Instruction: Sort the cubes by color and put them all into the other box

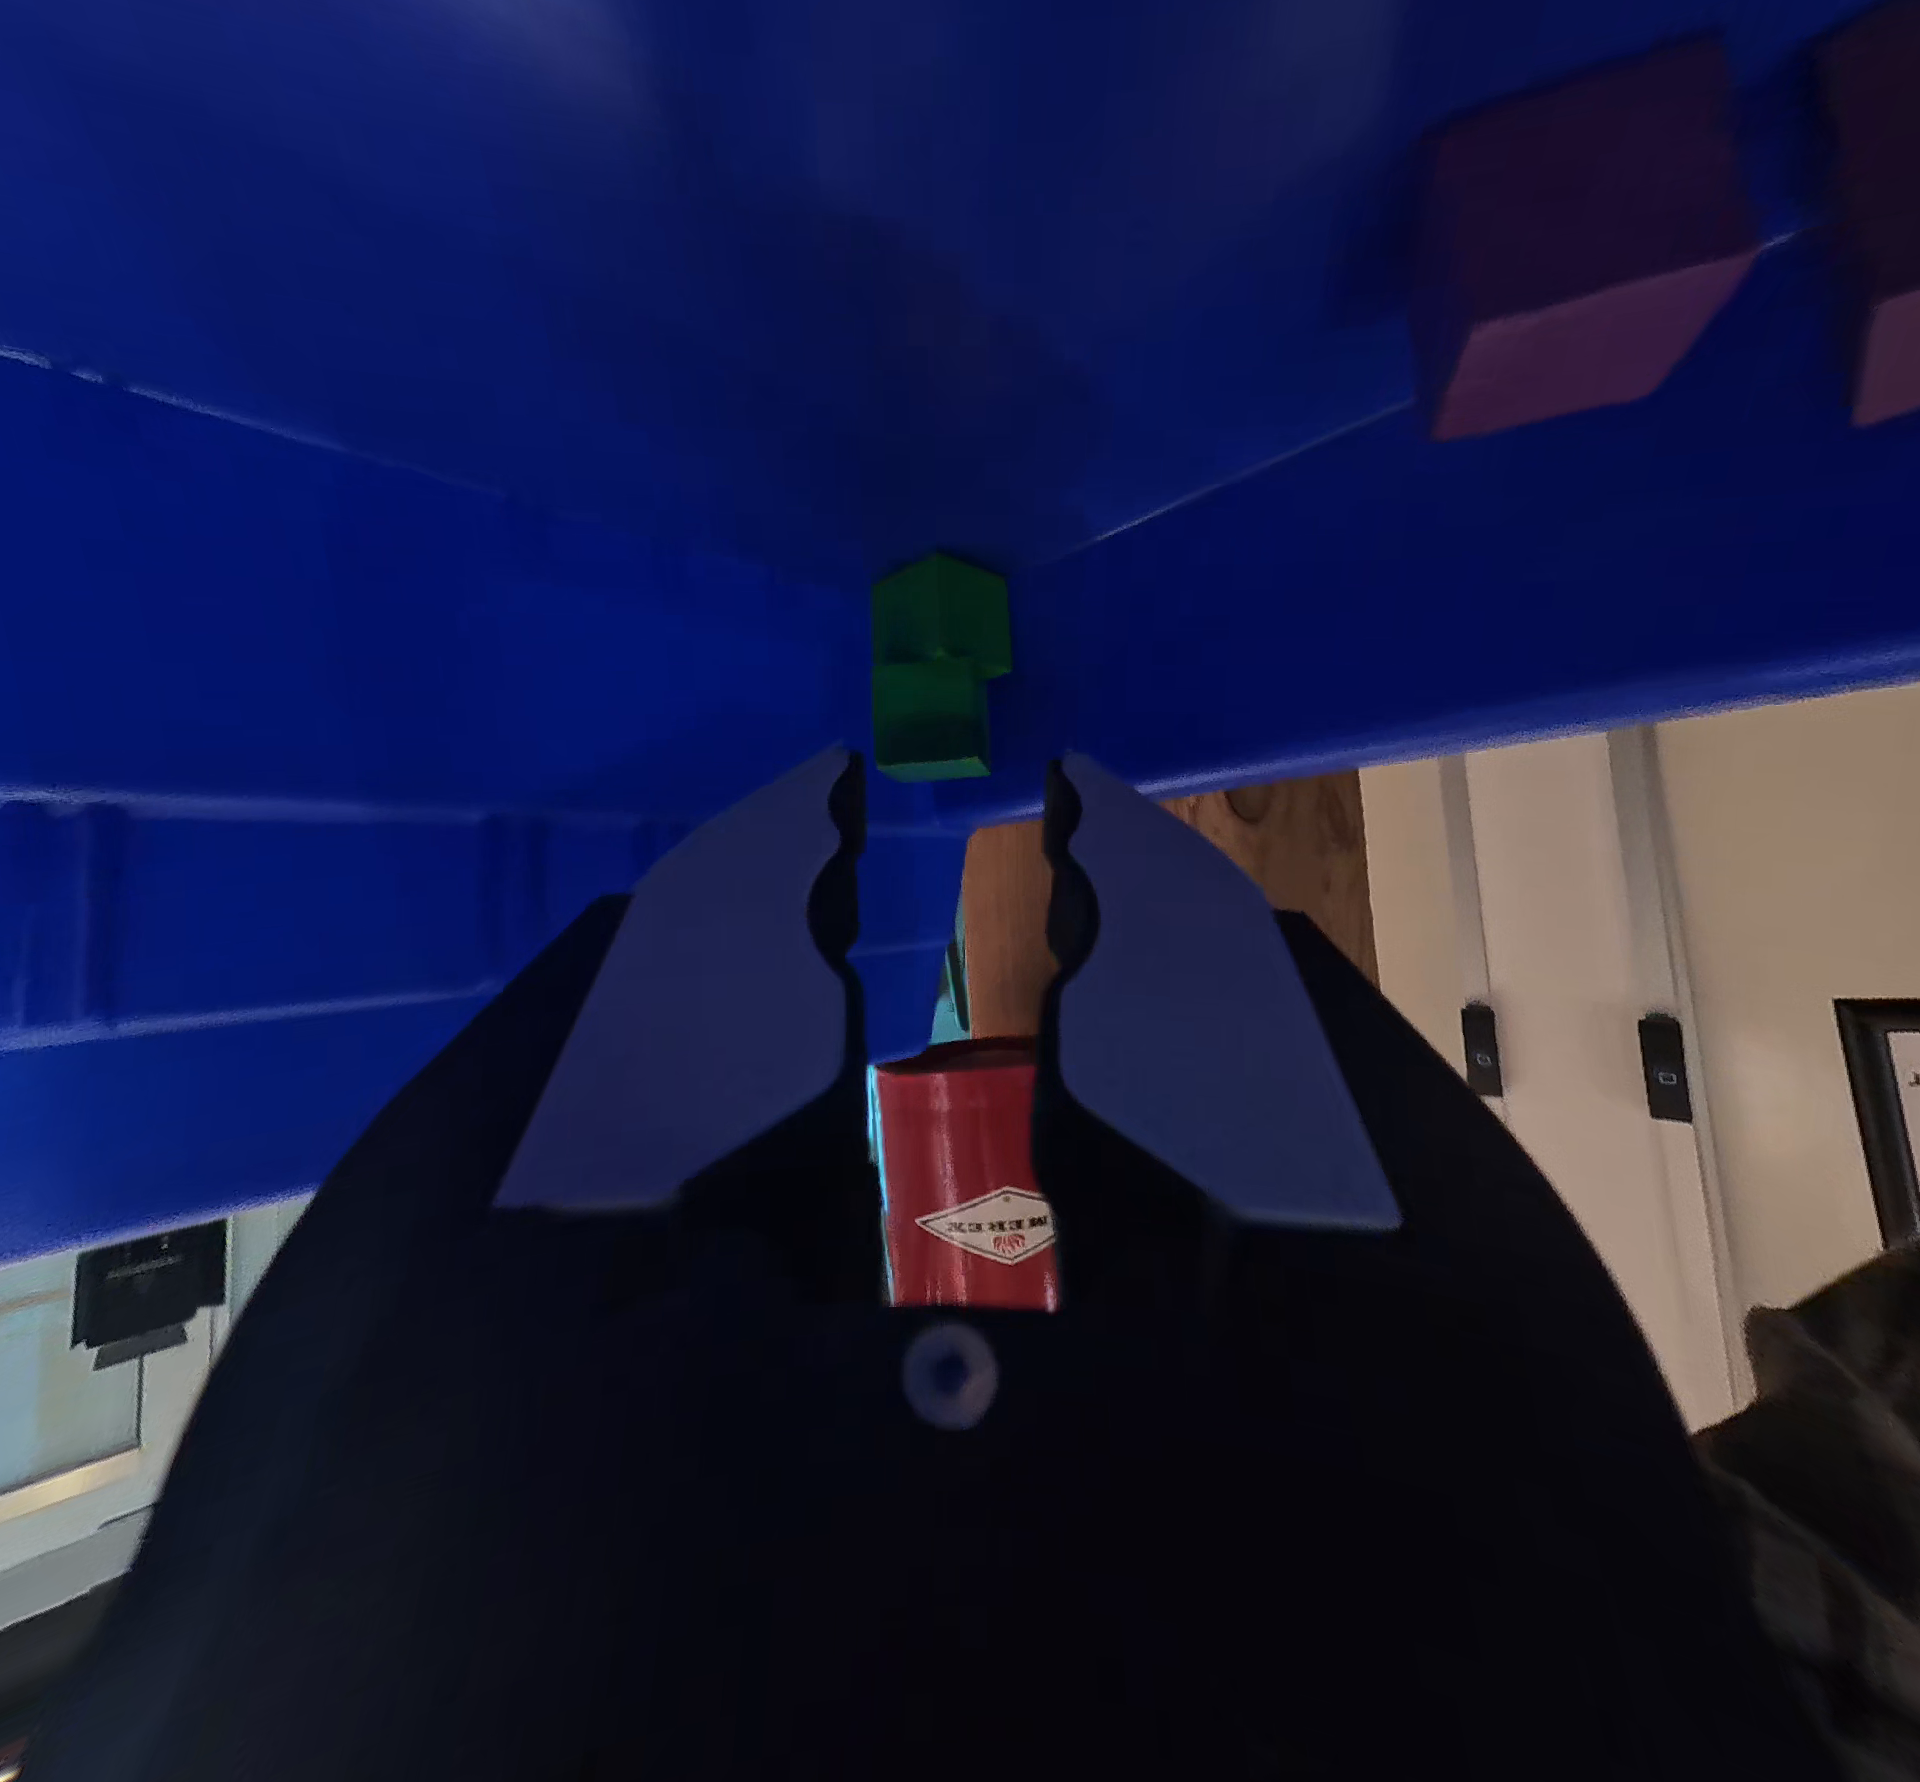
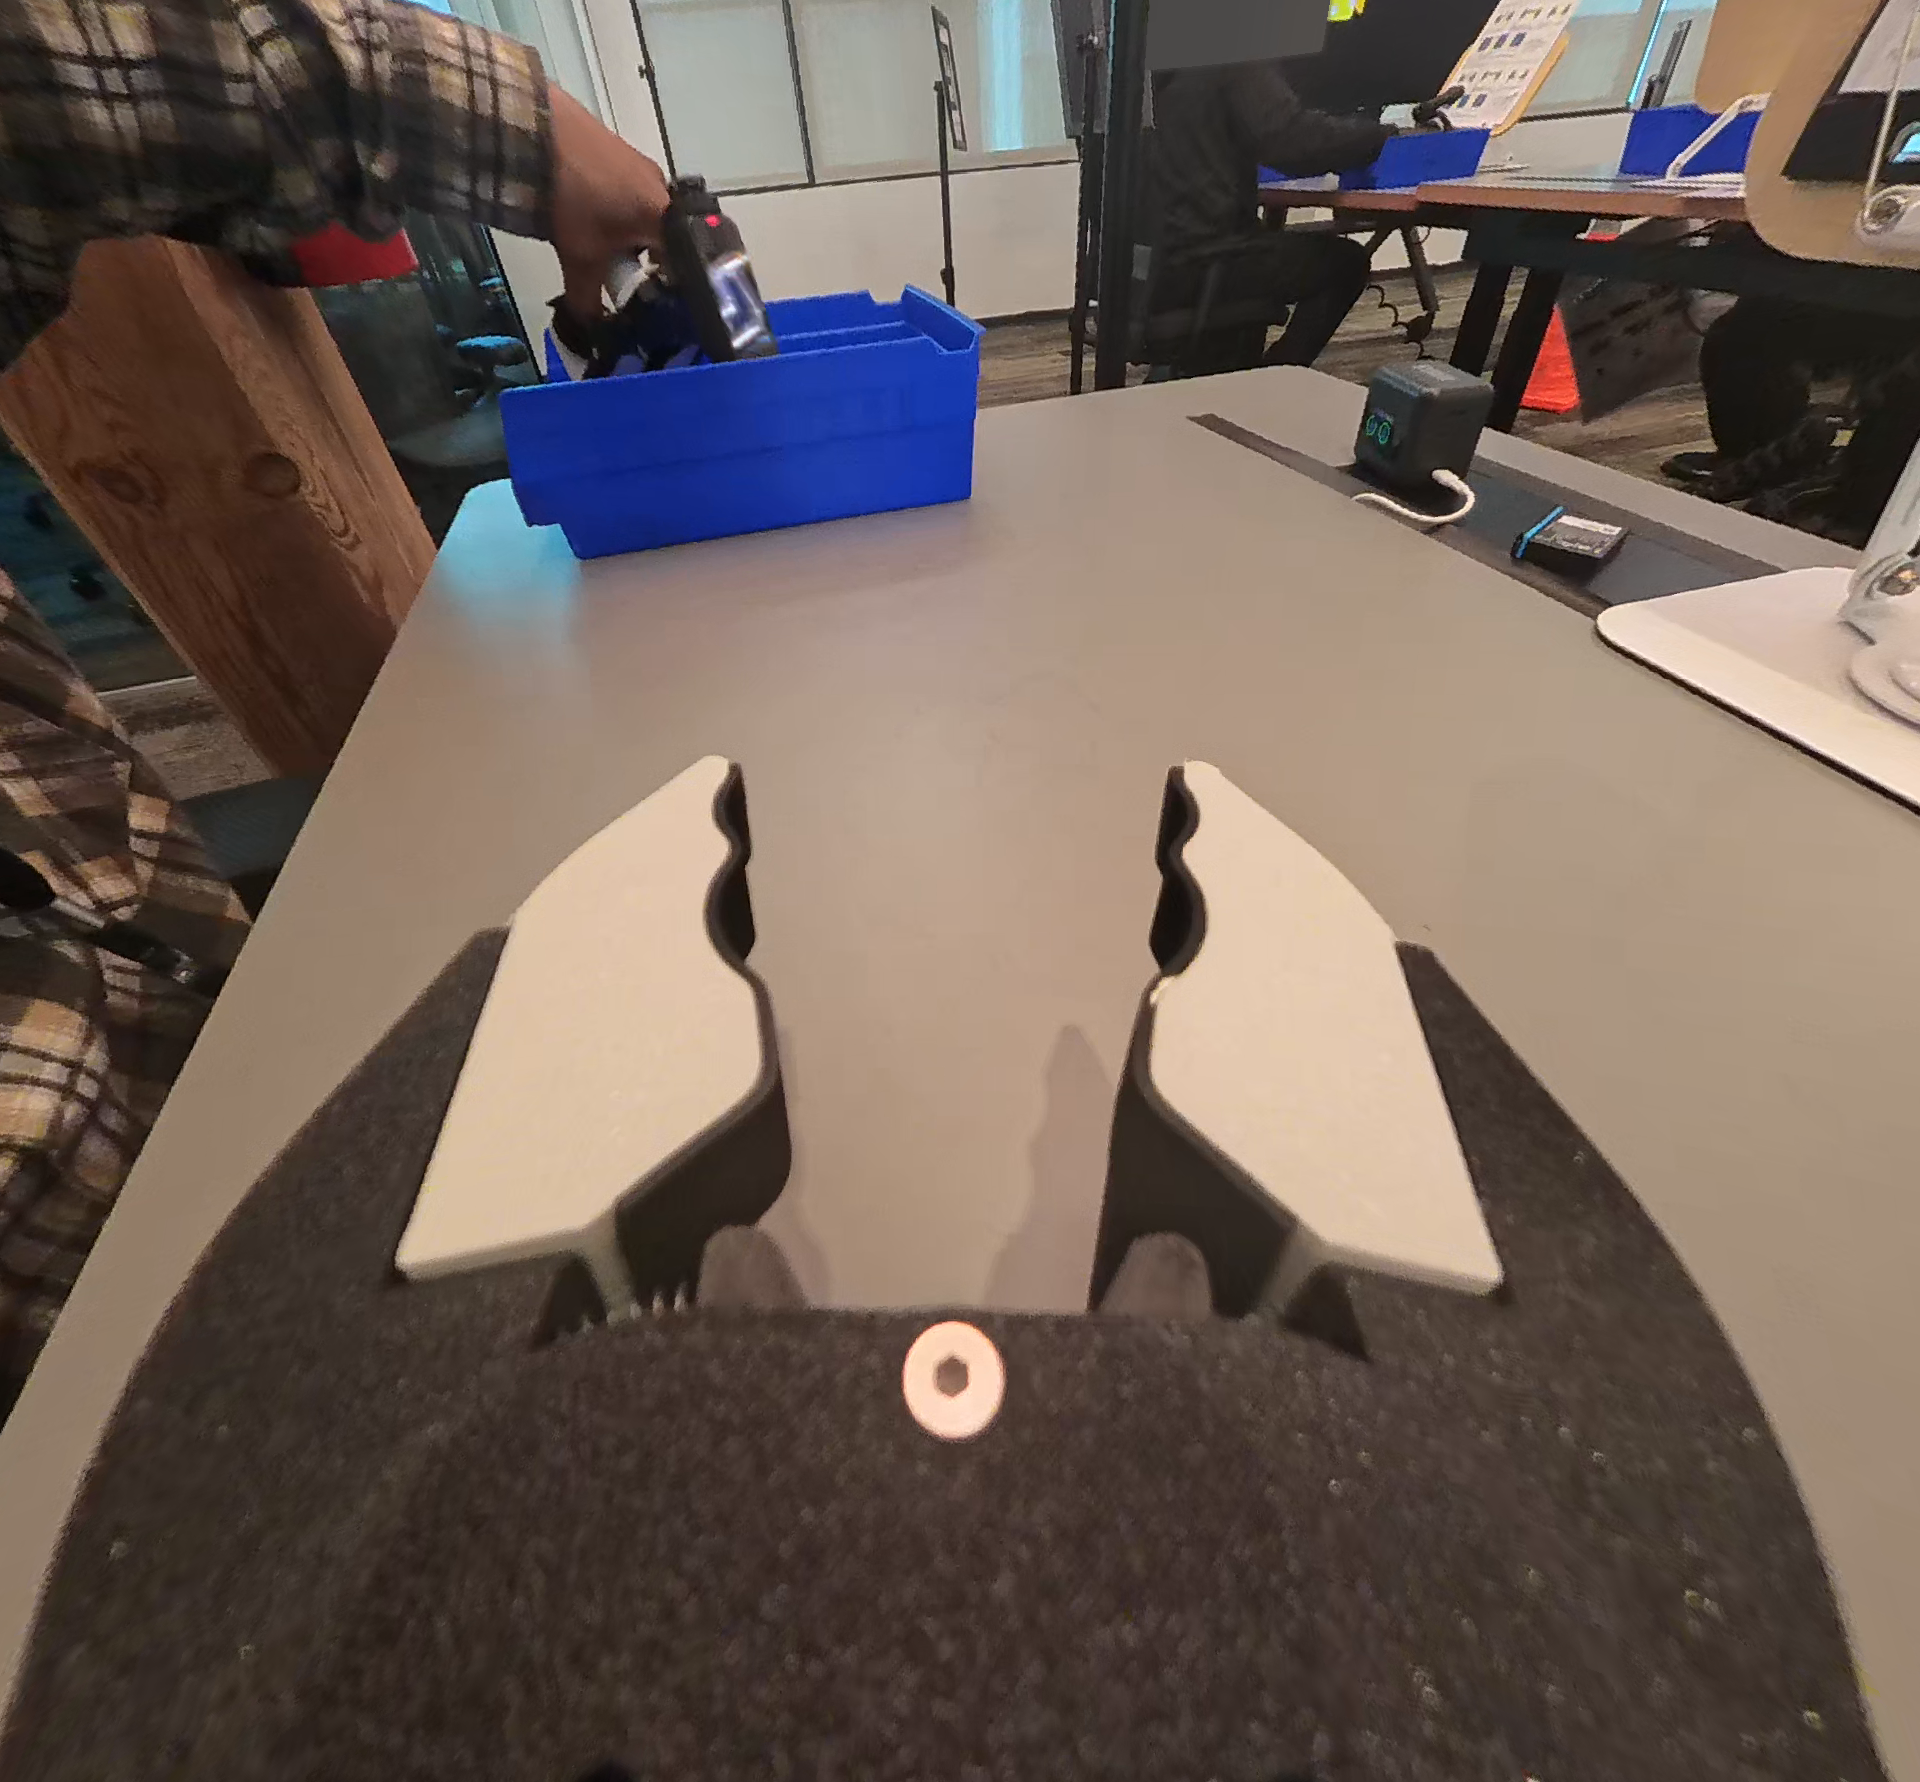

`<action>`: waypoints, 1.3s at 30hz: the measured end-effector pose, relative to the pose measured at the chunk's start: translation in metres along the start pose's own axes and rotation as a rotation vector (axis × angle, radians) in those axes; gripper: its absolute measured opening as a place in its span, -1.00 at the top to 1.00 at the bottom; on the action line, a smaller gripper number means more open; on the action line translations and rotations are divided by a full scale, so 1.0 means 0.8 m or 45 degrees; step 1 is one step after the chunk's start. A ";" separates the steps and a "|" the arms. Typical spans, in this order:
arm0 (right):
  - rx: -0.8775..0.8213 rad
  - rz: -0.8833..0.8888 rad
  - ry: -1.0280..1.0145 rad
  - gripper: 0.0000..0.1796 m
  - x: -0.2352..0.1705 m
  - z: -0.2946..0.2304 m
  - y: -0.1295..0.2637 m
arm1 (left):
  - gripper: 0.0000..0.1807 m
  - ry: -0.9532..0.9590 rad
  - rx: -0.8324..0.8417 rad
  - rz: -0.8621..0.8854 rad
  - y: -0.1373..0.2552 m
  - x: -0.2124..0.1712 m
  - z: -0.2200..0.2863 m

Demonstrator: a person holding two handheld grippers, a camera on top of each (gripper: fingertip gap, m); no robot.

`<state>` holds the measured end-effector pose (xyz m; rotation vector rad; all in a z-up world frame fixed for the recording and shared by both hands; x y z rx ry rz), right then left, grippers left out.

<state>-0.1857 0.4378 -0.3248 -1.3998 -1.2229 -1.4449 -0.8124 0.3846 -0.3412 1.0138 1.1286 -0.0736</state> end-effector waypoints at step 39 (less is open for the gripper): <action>0.329 0.371 -0.886 0.12 0.054 0.015 0.004 | 0.77 -0.304 0.750 2.721 0.354 -0.014 0.231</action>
Point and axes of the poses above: each gripper's, where its closed fingertips meet, y back along the fingers, x out of its top, z = x × y across the jaws, the point moved 9 cm from there along y, back along the fingers
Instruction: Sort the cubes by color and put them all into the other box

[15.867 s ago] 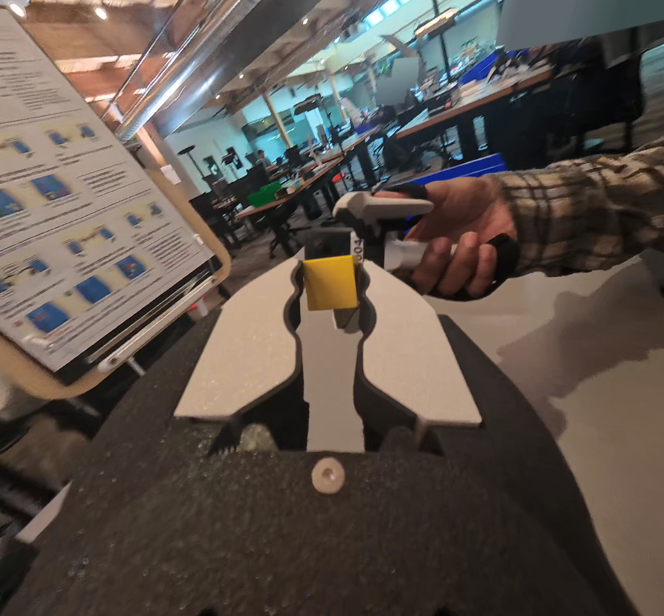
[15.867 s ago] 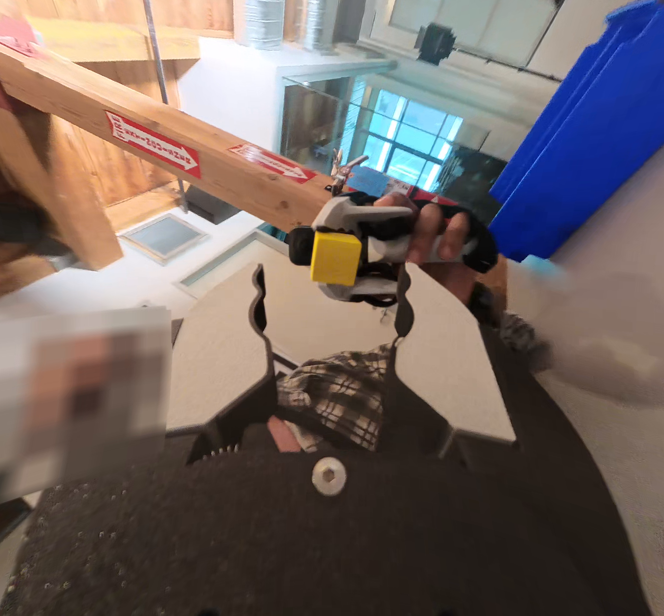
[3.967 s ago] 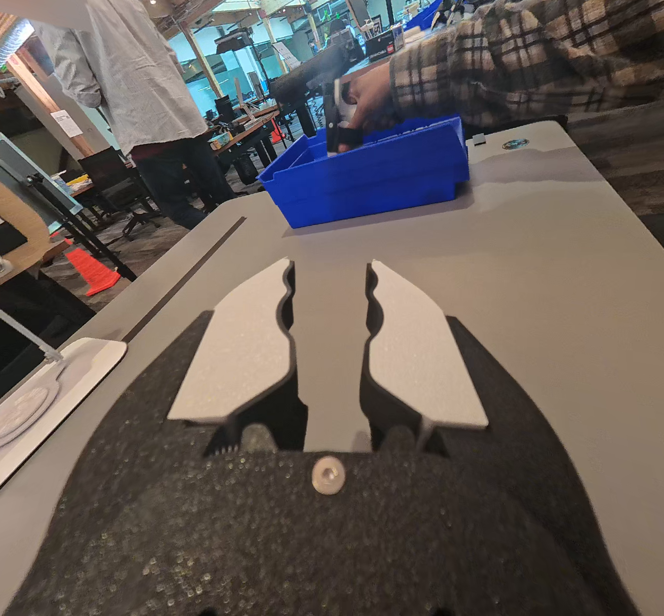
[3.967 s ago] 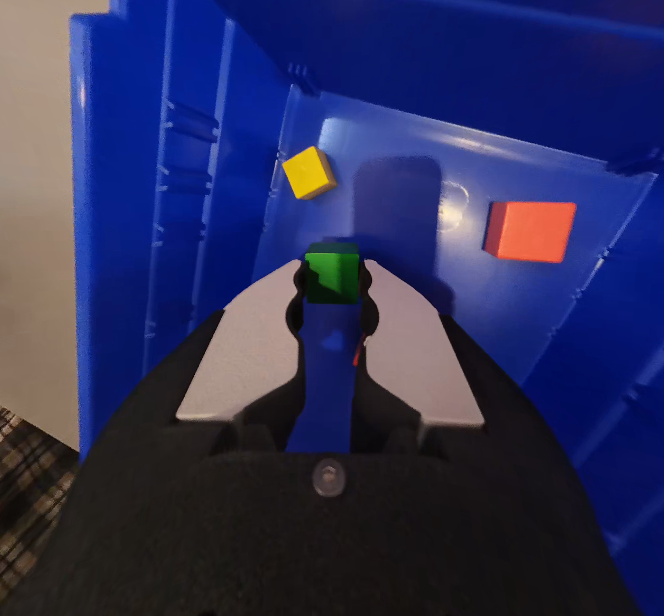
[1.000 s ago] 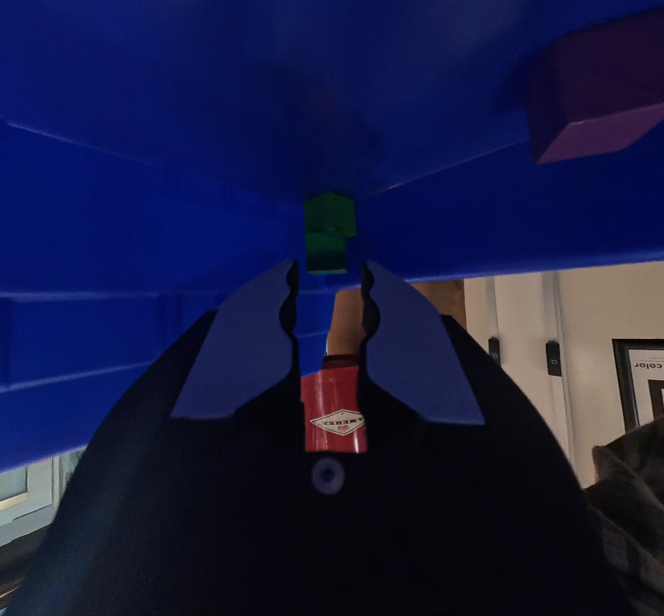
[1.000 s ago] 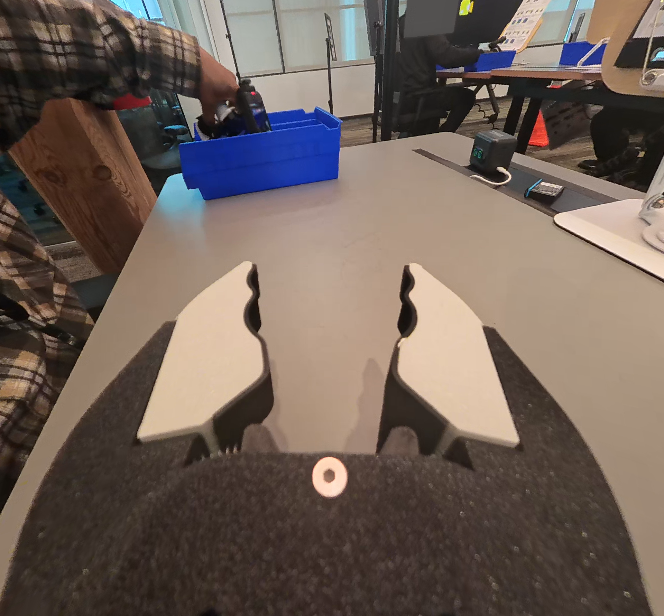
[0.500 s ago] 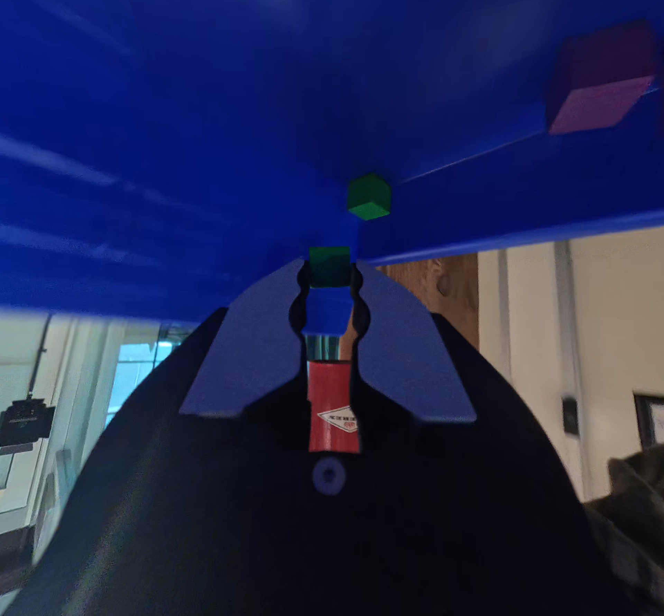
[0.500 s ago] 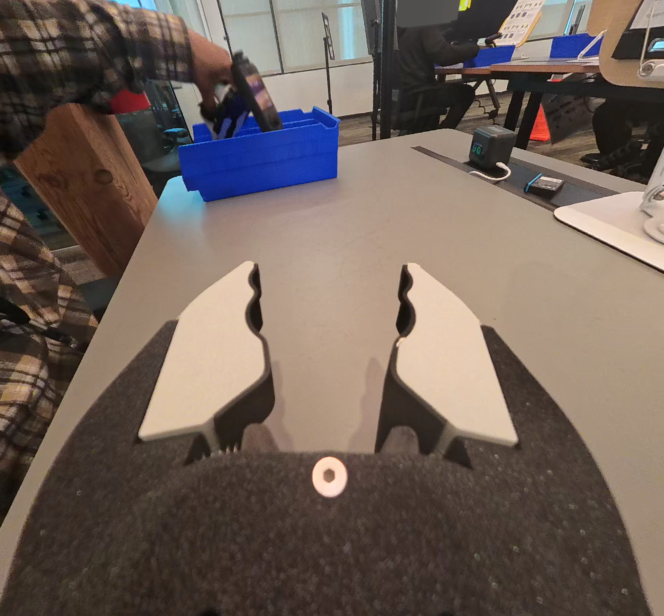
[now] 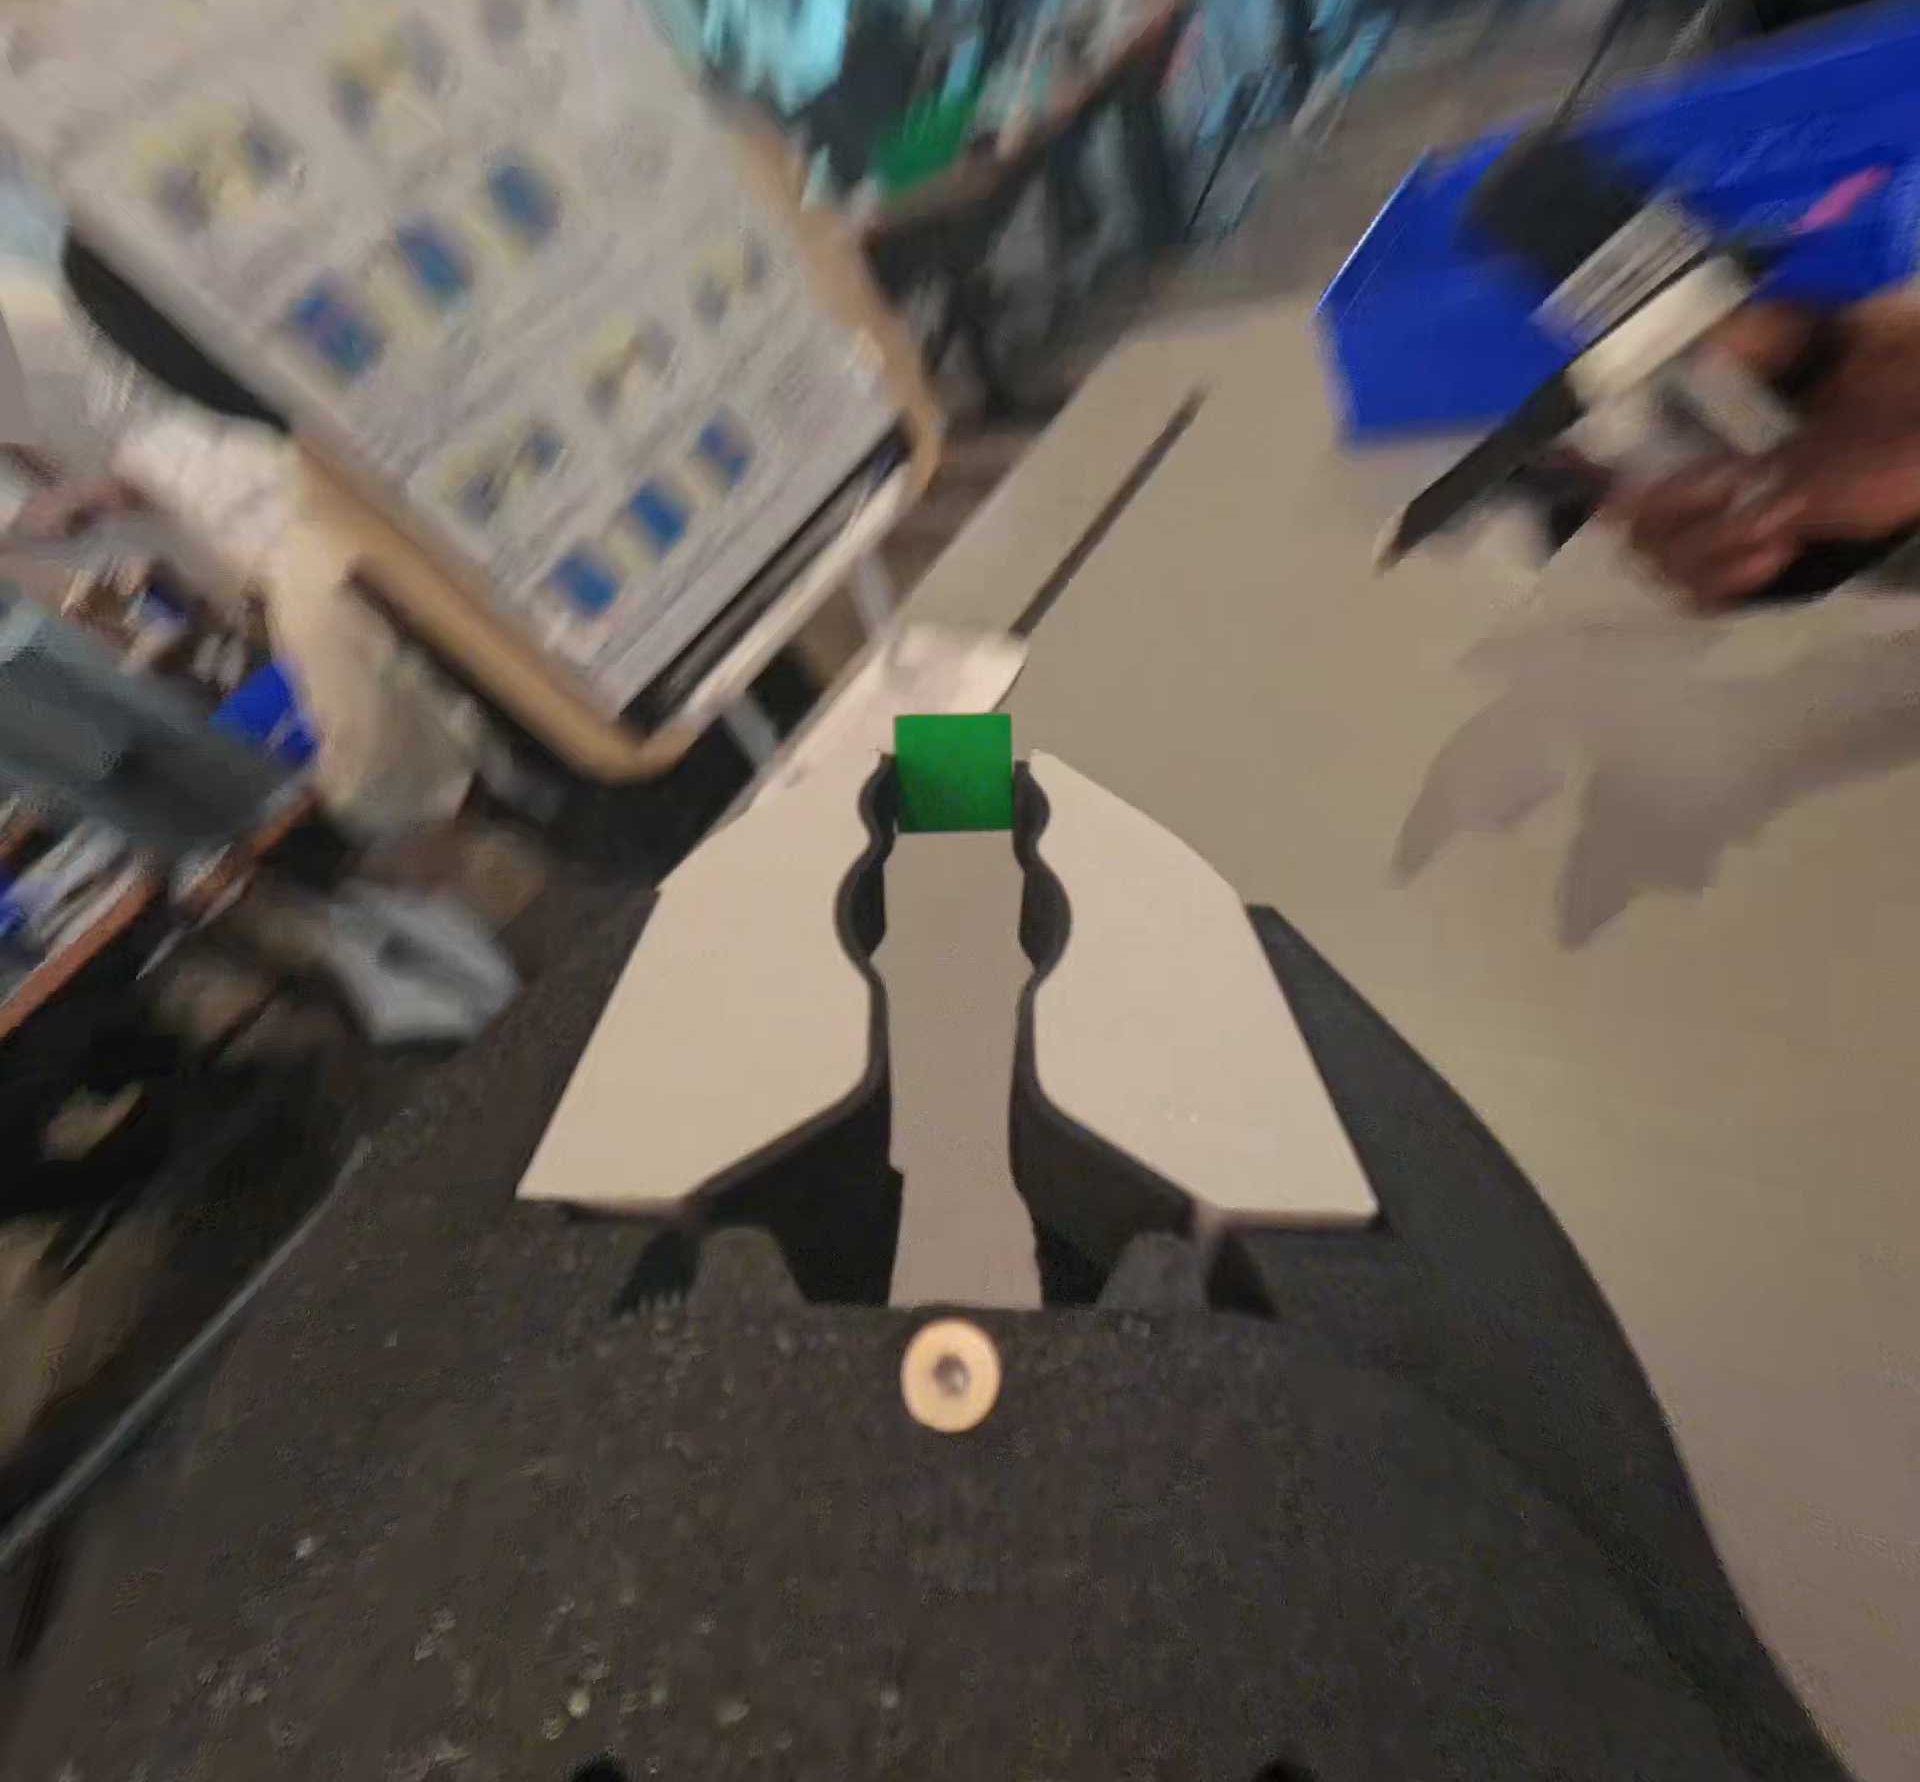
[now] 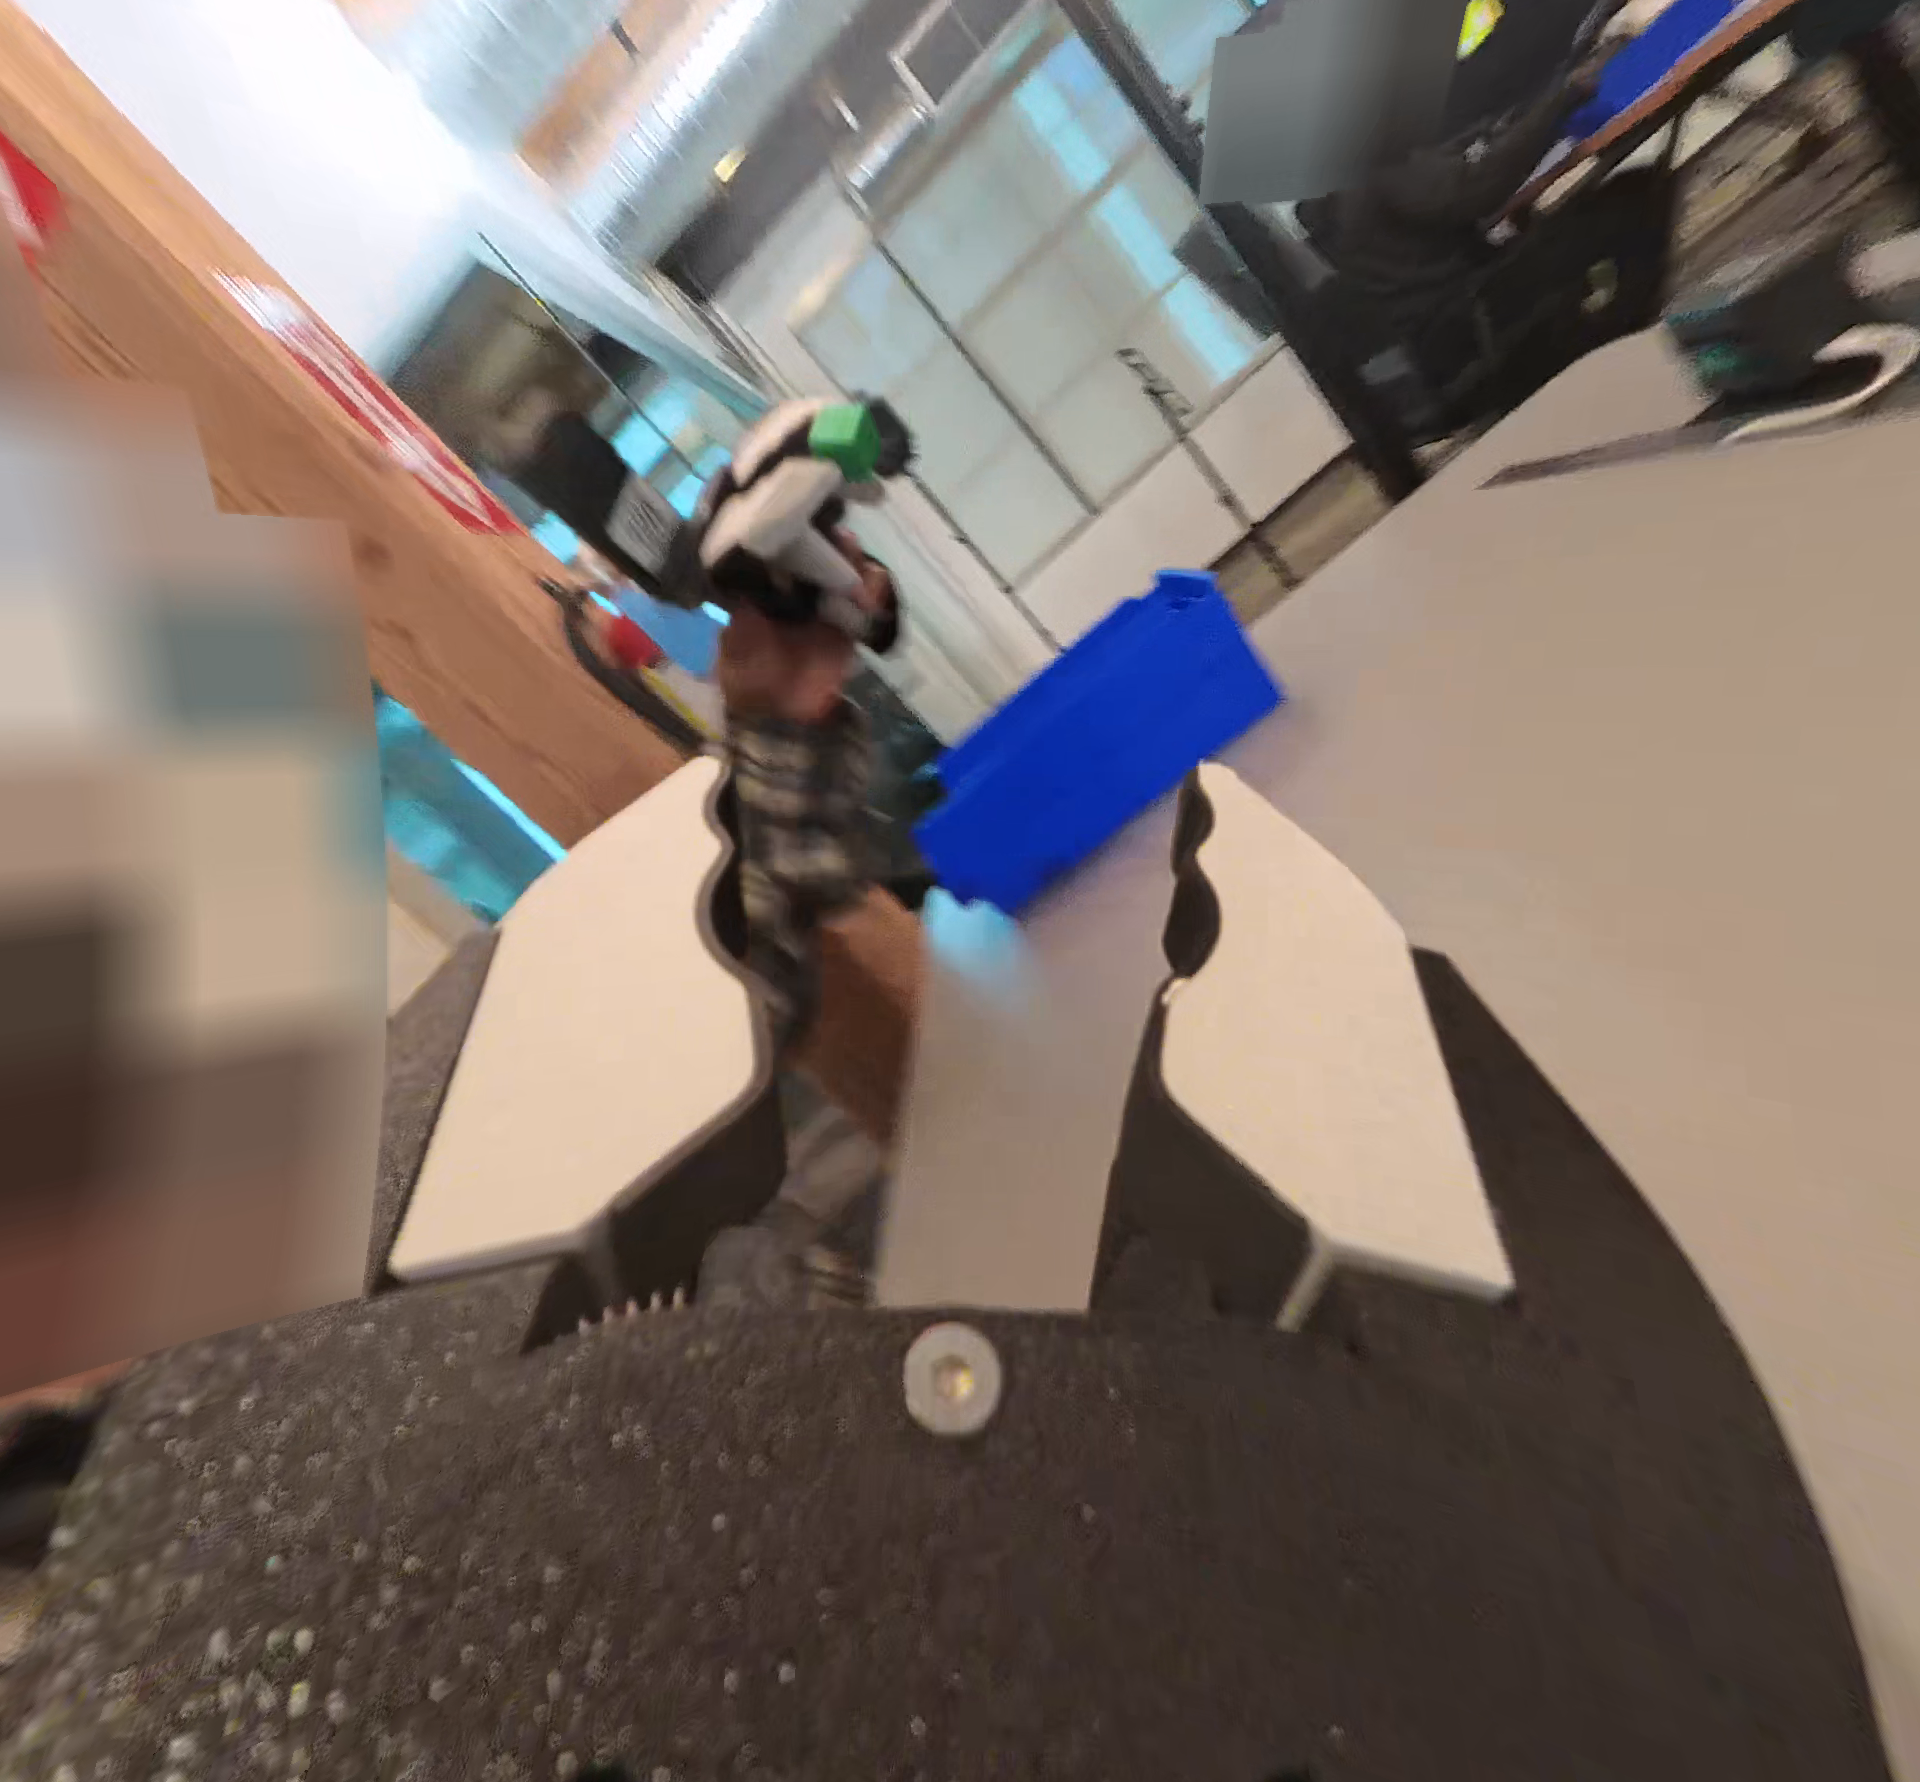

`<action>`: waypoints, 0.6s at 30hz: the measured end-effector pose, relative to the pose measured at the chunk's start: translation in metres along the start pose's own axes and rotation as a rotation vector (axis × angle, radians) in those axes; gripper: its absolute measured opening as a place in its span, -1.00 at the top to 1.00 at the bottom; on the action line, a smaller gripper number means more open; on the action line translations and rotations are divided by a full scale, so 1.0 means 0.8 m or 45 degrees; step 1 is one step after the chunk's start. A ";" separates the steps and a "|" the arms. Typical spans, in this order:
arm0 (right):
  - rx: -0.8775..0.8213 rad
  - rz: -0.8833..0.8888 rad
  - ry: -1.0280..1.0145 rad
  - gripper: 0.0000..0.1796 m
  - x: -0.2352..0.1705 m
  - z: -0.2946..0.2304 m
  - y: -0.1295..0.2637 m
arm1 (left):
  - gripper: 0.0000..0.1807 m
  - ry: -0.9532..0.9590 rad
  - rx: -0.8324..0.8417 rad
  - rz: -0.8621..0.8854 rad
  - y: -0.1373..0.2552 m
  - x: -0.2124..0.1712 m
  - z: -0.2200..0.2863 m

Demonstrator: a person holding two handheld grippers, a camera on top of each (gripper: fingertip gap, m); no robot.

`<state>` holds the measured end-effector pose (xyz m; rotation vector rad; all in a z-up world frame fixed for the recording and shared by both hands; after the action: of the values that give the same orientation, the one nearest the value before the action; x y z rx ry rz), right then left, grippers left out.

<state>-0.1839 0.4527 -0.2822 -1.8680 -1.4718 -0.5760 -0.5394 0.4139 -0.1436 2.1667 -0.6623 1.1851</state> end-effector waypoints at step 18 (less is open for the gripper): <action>0.347 -0.302 -0.757 0.29 0.006 -0.025 -0.030 | 0.77 0.039 -0.458 0.833 -0.159 0.000 0.185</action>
<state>-0.2043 0.4439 -0.2595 -1.7324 -2.0515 0.1025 -0.3701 0.4027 -0.2398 1.6655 -1.5174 1.2753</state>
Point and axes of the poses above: each gripper's, where its closed fingertips meet, y back along the fingers, x out of its top, z = x × y across the jaws, the point moved 9 cm from there along y, back along the fingers
